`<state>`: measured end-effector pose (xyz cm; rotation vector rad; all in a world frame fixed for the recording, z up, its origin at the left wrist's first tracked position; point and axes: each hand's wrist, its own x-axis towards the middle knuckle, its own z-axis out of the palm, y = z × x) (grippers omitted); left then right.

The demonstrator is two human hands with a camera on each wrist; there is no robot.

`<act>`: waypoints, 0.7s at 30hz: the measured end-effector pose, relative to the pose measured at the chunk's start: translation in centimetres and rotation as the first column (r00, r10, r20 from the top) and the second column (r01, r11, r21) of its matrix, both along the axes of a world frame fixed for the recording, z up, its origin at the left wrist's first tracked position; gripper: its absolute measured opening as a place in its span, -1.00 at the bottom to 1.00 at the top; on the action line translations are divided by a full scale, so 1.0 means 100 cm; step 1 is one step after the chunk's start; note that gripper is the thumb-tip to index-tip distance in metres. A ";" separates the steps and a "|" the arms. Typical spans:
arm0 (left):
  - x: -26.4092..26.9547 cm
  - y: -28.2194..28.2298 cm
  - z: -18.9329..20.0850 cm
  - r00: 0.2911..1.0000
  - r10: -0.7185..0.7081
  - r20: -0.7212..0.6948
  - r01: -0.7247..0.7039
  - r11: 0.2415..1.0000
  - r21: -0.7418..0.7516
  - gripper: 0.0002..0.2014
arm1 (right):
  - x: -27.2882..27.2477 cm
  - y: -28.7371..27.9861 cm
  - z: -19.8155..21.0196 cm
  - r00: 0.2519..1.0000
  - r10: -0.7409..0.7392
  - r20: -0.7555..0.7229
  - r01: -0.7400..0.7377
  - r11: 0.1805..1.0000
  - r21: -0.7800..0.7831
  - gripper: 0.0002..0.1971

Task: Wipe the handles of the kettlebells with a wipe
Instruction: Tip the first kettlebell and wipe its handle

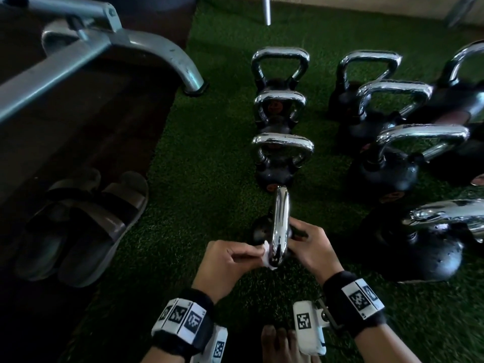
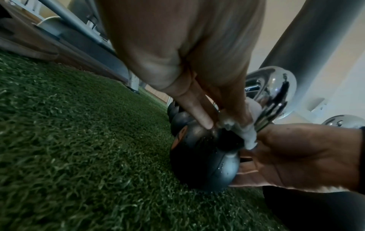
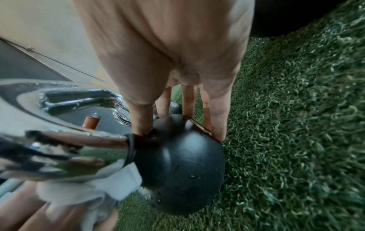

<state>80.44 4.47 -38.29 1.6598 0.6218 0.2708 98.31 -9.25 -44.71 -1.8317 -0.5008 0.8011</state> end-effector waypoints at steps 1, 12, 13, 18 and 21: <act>0.000 0.000 0.000 1.000 -0.004 0.002 0.004 1.000 0.016 -0.78 | 0.000 -0.001 -0.001 1.000 0.004 -0.007 -0.004 1.000 -0.007 -0.06; 0.011 0.018 0.050 0.963 0.147 0.226 -0.071 0.947 -0.314 -0.61 | -0.039 -0.018 0.134 0.878 -0.075 0.473 -0.069 0.958 0.280 -0.63; 0.014 0.015 0.057 0.962 0.125 0.242 -0.038 0.942 -0.333 -0.63 | -0.043 -0.015 0.140 0.873 -0.032 0.486 -0.125 0.950 0.287 -0.61; 0.022 0.009 0.068 0.967 0.026 0.254 0.032 0.974 -0.224 -0.70 | -0.041 -0.012 0.142 0.883 -0.041 0.468 -0.124 0.940 0.318 -0.60; 0.025 0.006 0.069 0.966 -0.036 0.257 0.082 0.982 -0.172 -0.73 | -0.041 -0.014 0.135 0.924 -0.084 0.373 -0.048 0.942 0.332 -0.68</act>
